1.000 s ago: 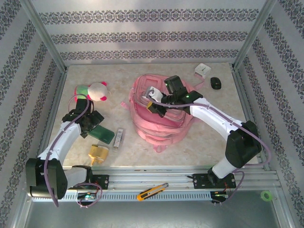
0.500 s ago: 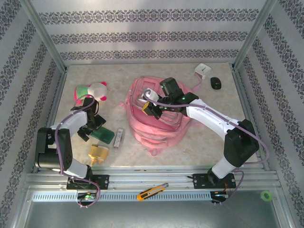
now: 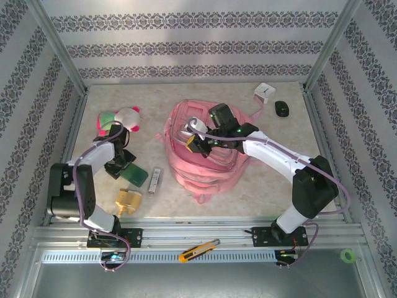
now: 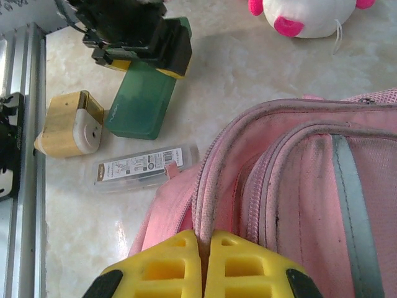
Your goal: Pack the student bag
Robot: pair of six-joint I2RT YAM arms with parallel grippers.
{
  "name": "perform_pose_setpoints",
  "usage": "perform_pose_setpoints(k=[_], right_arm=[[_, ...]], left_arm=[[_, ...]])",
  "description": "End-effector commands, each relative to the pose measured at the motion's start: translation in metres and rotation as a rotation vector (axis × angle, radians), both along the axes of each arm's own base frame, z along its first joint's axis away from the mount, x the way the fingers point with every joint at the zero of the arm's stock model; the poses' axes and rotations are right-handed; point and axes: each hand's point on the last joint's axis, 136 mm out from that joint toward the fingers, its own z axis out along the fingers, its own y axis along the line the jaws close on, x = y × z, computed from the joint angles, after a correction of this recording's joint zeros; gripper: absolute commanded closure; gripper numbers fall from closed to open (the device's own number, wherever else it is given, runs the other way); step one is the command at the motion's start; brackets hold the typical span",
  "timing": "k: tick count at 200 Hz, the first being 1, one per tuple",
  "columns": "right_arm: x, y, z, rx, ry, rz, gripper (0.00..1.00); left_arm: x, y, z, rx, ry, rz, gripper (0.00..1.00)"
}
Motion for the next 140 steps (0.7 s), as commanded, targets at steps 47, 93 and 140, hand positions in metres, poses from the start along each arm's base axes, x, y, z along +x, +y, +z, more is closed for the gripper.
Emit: perform_pose_setpoints(k=[47, 93, 140], right_arm=[[0.036, -0.015, 0.058, 0.169, 0.084, -0.287, 1.0], [0.048, -0.022, 0.086, 0.312, 0.349, -0.379, 1.0], [0.053, -0.021, 0.097, 0.363, 0.457, -0.394, 1.0]], left_arm=[[-0.004, -0.046, 0.103, -0.158, -0.277, 0.014, 0.49], [0.009, -0.13, 0.139, -0.32, -0.423, -0.101, 0.51], [0.044, -0.188, 0.164, -0.405, -0.542, -0.163, 0.49]])
